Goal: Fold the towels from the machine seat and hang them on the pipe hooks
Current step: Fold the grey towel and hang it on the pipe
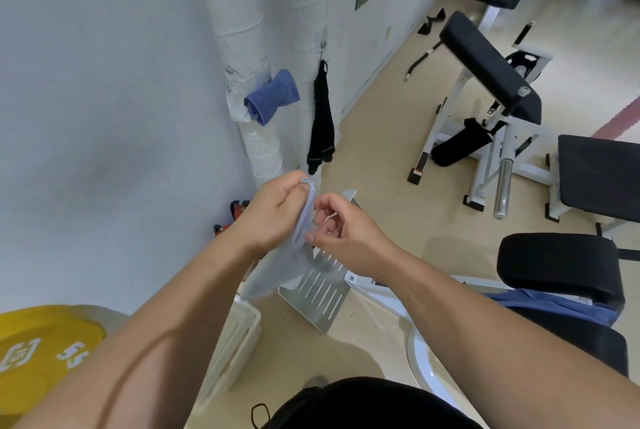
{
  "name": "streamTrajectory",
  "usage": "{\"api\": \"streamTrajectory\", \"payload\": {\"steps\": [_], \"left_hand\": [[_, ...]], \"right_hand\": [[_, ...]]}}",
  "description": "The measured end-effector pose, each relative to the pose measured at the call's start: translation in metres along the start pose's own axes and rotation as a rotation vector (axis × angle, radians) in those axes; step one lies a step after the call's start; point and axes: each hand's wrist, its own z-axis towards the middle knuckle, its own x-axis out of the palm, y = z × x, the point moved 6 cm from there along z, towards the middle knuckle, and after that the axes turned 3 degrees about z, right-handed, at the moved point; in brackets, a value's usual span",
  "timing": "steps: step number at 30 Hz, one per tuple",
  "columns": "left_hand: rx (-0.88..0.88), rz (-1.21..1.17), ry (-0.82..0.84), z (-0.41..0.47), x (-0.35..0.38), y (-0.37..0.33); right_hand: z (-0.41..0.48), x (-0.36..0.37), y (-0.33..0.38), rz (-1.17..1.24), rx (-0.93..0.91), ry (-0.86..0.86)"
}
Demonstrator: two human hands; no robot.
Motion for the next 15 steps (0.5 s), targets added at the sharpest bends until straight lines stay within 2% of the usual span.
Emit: {"api": "streamTrajectory", "payload": {"steps": [2,5,8,11,13,15], "left_hand": [[0.014,0.036,0.001,0.003,-0.002,-0.002],[0.015,0.079,-0.019,0.007,-0.007,0.000],[0.013,0.072,-0.063,0.009,-0.017,-0.001],[-0.022,0.083,-0.109,0.013,-0.026,0.005],[-0.094,0.073,-0.154,0.014,-0.035,0.021],[-0.190,0.083,-0.194,0.012,-0.043,0.044]], "right_hand": [[0.002,0.000,-0.002,-0.115,-0.019,0.022],[0.009,0.003,-0.023,-0.458,-0.044,0.158],[0.012,-0.006,-0.055,-0.894,0.046,0.227],[0.004,-0.030,-0.076,-1.208,0.132,0.254],[-0.003,-0.052,-0.087,-1.315,0.185,0.273],[-0.009,-0.079,-0.091,-1.266,0.230,0.225]]}}
